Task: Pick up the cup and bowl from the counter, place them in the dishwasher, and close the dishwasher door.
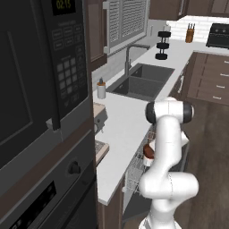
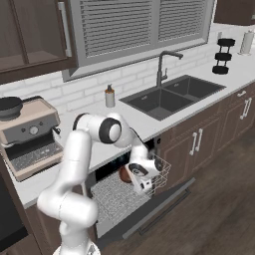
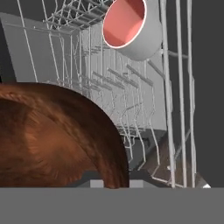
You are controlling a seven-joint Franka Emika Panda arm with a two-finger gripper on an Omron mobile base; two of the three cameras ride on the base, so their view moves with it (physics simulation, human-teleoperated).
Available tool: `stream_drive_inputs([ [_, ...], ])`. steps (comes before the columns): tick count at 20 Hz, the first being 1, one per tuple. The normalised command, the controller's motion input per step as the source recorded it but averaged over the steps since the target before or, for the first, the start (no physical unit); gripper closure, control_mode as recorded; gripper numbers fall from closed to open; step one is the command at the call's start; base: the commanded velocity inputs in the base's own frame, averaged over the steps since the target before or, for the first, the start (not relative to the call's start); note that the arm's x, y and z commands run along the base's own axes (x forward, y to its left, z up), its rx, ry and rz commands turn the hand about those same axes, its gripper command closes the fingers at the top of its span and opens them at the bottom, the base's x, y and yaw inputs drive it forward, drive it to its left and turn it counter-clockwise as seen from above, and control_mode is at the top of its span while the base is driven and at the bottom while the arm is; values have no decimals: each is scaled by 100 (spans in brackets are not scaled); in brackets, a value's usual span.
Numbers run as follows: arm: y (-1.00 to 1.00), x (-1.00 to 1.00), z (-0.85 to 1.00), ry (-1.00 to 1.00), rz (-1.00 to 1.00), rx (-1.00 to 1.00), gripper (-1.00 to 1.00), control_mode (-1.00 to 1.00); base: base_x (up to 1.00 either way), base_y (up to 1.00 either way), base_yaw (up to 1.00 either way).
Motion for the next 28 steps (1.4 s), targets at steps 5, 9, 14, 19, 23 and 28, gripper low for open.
stream_drive_inputs([
  [5,-14,46,-71,5,7,12,100,-100,0,0,0],
  [9,0,20,-68,5,8,9,100,-100,0,0,0],
  [14,5,18,-53,4,6,7,100,-100,0,0,0],
  [19,0,5,-42,1,3,2,100,-100,0,0,0],
  [23,0,-23,-25,0,0,0,-100,-100,0,0,0],
  [28,0,-31,-8,0,0,-3,-100,-100,0,0,0],
])
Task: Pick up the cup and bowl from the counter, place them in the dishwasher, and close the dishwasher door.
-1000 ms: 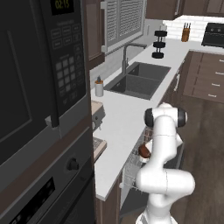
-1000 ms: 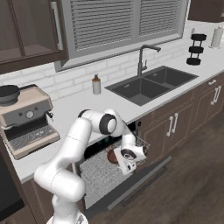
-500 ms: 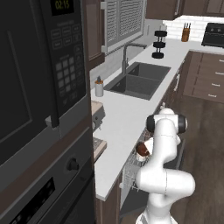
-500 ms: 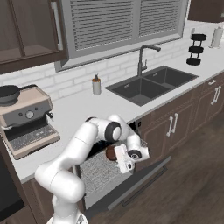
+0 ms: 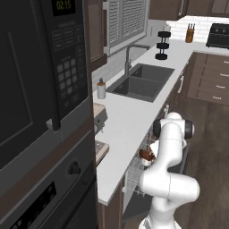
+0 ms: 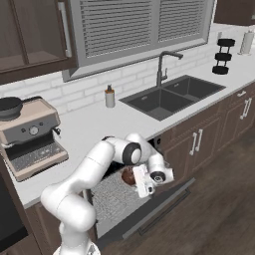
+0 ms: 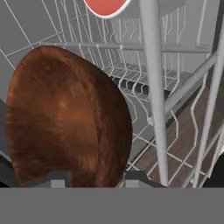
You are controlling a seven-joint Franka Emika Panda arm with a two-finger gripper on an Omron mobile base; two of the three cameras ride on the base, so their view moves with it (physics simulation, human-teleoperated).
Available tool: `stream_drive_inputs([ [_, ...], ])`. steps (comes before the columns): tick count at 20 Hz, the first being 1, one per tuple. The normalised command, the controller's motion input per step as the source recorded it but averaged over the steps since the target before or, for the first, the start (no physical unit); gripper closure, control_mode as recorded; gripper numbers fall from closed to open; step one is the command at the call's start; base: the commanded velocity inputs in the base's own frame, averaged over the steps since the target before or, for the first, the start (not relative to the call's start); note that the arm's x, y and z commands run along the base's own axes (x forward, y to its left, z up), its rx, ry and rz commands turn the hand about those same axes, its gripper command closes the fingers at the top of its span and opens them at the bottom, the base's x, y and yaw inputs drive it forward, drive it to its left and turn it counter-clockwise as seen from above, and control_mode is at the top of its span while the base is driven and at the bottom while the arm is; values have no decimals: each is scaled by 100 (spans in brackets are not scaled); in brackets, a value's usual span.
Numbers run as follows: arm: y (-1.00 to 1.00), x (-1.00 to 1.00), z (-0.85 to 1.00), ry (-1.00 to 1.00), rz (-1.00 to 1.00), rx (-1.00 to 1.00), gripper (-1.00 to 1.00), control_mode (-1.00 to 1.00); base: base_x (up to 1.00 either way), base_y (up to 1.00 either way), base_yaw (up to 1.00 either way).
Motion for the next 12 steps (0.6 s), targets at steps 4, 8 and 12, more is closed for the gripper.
stream_drive_inputs([
  [4,-9,-28,0,0,0,-6,-100,-100,0,0,0],
  [8,-10,-25,36,-5,0,-8,-100,-100,0,0,0],
  [12,-16,-42,95,-17,0,-5,-100,-100,0,0,0],
])
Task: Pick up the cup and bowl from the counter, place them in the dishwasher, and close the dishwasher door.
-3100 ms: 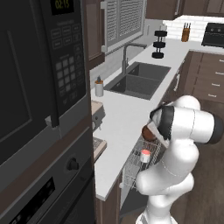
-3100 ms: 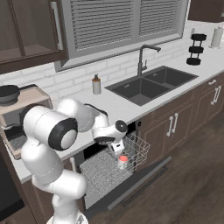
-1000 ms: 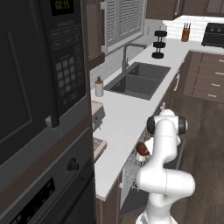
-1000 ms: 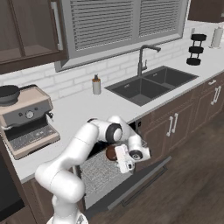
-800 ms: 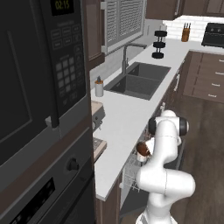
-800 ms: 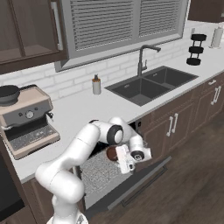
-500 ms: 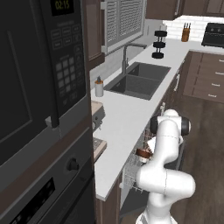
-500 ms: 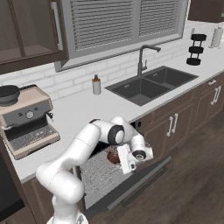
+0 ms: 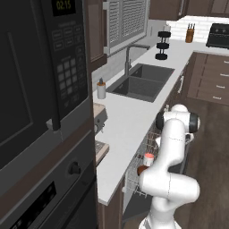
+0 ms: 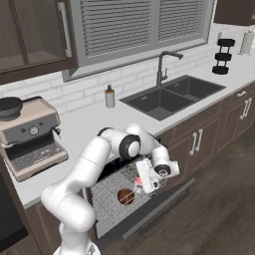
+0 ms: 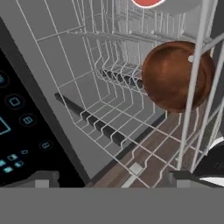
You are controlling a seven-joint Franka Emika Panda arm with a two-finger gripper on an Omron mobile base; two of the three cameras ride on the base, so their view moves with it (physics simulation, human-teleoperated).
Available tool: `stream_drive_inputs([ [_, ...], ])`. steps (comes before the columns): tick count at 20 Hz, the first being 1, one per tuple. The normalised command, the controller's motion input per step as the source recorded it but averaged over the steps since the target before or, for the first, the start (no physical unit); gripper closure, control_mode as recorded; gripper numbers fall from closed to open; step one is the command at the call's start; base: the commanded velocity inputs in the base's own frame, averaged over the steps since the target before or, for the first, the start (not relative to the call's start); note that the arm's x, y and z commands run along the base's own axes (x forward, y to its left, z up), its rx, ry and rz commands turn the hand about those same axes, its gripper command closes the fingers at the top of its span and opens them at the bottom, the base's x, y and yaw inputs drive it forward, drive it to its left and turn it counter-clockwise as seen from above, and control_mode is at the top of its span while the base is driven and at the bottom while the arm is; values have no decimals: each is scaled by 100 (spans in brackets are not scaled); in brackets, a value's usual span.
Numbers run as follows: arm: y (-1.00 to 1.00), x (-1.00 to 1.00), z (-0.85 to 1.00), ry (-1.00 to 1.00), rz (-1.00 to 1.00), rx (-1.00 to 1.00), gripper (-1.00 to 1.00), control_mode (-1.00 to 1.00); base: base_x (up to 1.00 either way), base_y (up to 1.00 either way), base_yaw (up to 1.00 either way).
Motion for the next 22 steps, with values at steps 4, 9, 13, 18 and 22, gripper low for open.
stream_drive_inputs([
  [4,-48,-74,94,-18,0,-1,-100,-100,0,0,0],
  [9,-92,-84,42,-7,-8,2,-100,-100,0,0,0],
  [13,-100,-74,0,-6,-11,5,-100,-100,0,0,0],
  [18,-88,-41,-37,-4,-9,7,-100,-100,0,0,0],
  [22,-58,-7,-80,-10,-10,9,-100,-100,0,0,0],
])
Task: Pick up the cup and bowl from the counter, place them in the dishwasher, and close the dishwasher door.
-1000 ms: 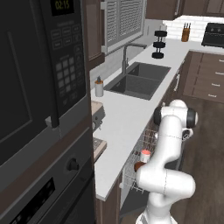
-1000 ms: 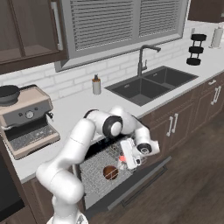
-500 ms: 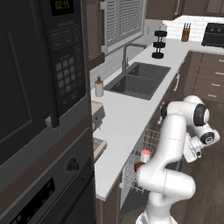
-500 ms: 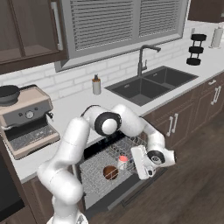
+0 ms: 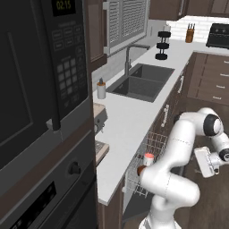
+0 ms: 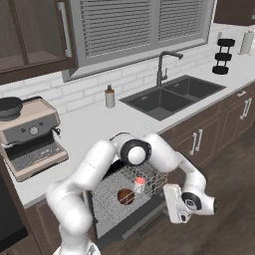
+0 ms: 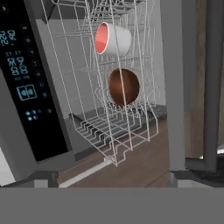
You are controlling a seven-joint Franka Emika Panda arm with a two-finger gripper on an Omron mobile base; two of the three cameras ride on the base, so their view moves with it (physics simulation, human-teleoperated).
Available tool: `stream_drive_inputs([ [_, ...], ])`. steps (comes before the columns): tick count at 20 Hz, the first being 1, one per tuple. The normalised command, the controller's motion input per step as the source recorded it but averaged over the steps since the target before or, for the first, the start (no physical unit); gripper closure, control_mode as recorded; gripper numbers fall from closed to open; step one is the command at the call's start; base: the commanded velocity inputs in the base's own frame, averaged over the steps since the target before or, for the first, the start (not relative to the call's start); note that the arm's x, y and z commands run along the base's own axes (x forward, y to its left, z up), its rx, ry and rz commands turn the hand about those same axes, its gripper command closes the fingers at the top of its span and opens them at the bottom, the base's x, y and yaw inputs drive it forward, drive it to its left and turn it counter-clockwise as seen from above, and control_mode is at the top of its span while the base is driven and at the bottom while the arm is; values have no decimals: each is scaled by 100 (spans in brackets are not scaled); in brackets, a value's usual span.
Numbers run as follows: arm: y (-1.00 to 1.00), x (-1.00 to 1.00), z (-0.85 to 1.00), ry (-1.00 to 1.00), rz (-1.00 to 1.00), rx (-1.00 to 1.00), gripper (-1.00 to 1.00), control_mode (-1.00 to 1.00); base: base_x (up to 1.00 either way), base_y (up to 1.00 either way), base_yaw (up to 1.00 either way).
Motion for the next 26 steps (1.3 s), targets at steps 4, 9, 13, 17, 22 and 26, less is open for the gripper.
stream_drive_inputs([
  [4,-45,-1,-100,-12,-9,12,-100,-100,0,0,0],
  [9,-46,0,-93,-9,-7,18,-100,-100,0,0,0],
  [13,-29,6,-79,-7,-6,18,-100,-100,0,0,0],
  [17,-6,35,-79,-1,-3,16,-100,-100,0,0,0],
  [22,1,56,-63,0,-1,11,-100,-100,0,0,0],
  [26,14,69,-40,0,0,8,-100,-100,0,0,0],
])
